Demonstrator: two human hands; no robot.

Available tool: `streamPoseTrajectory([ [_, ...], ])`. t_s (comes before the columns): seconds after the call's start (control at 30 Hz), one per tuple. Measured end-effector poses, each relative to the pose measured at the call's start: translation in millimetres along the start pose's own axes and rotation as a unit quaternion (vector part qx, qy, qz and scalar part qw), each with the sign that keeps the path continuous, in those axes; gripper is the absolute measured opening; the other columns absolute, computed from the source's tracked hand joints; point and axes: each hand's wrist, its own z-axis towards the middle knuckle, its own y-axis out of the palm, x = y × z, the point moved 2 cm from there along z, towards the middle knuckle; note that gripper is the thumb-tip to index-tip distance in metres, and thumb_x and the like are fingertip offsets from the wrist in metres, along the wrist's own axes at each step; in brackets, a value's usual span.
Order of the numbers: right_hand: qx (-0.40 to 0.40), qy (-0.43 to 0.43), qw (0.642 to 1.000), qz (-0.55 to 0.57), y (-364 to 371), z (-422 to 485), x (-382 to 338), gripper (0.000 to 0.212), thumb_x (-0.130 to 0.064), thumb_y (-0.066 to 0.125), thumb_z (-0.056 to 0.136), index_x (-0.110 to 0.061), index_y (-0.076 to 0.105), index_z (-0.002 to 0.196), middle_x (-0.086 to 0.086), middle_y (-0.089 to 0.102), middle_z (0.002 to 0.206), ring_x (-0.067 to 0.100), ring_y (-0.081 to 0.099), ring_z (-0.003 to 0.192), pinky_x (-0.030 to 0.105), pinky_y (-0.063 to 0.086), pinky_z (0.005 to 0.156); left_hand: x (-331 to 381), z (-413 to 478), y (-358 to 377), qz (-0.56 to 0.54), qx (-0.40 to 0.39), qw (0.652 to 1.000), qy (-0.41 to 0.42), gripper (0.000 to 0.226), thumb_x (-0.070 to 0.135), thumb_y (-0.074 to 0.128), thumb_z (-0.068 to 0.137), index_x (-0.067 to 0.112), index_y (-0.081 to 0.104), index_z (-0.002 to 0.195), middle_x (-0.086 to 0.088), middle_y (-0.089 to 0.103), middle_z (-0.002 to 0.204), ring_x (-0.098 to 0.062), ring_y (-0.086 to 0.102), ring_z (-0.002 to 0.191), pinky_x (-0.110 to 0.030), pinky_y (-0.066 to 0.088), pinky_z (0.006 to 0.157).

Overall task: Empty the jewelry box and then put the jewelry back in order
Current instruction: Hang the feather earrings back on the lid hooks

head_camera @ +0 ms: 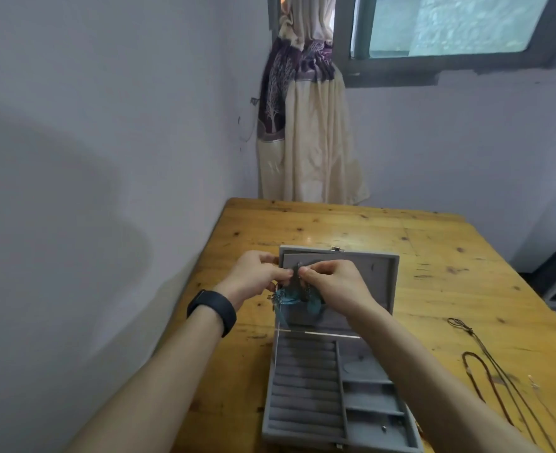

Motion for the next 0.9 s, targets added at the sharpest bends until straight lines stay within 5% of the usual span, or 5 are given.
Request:
streamPoseTrajectory([
  [0.1,0.025,0.028,0.999,0.029,5,1,1,0.021,-0.043,0.073,0.085,-0.024,0.079,0.079,-0.007,0.076,0.080,0.014,0.071,0.089,0.041,0.060,0.082,0,-1,0,-0.004,0.009,1.000,0.014,0.024,0.016,0.074,0.087,0.017,0.067,0.110,0.002,0.071,0.082,0.003,0.061,0.057,-0.009,0.044,0.047],
  [0.37,0.086,0.103,0.980,0.145,18,-10,1,0.017,-0.035,0.076,0.074,-0.025,0.076,0.060,-0.003,0.073,0.068,0.024,0.070,0.080,0.040,0.058,0.072,-3,-10,0,-0.017,0.050,0.998,0.023,0.026,0.021,0.076,0.086,0.011,0.070,0.109,-0.002,0.074,0.090,-0.006,0.063,0.070,-0.007,0.040,0.043],
  [0.57,0.080,0.117,0.971,0.191,17,-21,-1,0.016,-0.027,0.079,0.077,-0.012,0.074,0.074,-0.003,0.064,0.064,0.015,0.057,0.061,0.027,0.043,0.050,-3,-17,-1,-0.014,0.054,0.998,0.031,0.022,0.019,0.075,0.086,0.012,0.070,0.106,-0.003,0.074,0.084,-0.006,0.063,0.067,-0.010,0.042,0.046],
  [0.7,0.057,0.088,0.971,0.214,16,-25,-4,0.020,-0.022,0.077,0.084,-0.012,0.070,0.068,-0.009,0.059,0.046,0.004,0.051,0.041,0.020,0.038,0.040,-5,-19,-2,0.004,0.050,0.998,0.033,0.021,0.022,0.077,0.085,0.016,0.071,0.104,0.000,0.075,0.087,-0.013,0.068,0.078,-0.020,0.051,0.061],
  [0.9,0.095,0.116,0.970,0.193,23,-20,-5,0.020,-0.031,0.079,0.072,-0.013,0.073,0.067,-0.002,0.061,0.059,0.018,0.053,0.059,0.027,0.039,0.048,-5,-21,-2,0.019,0.073,0.996,0.038,0.018,0.020,0.077,0.083,0.018,0.071,0.101,0.001,0.073,0.091,-0.013,0.068,0.075,-0.022,0.054,0.063],
])
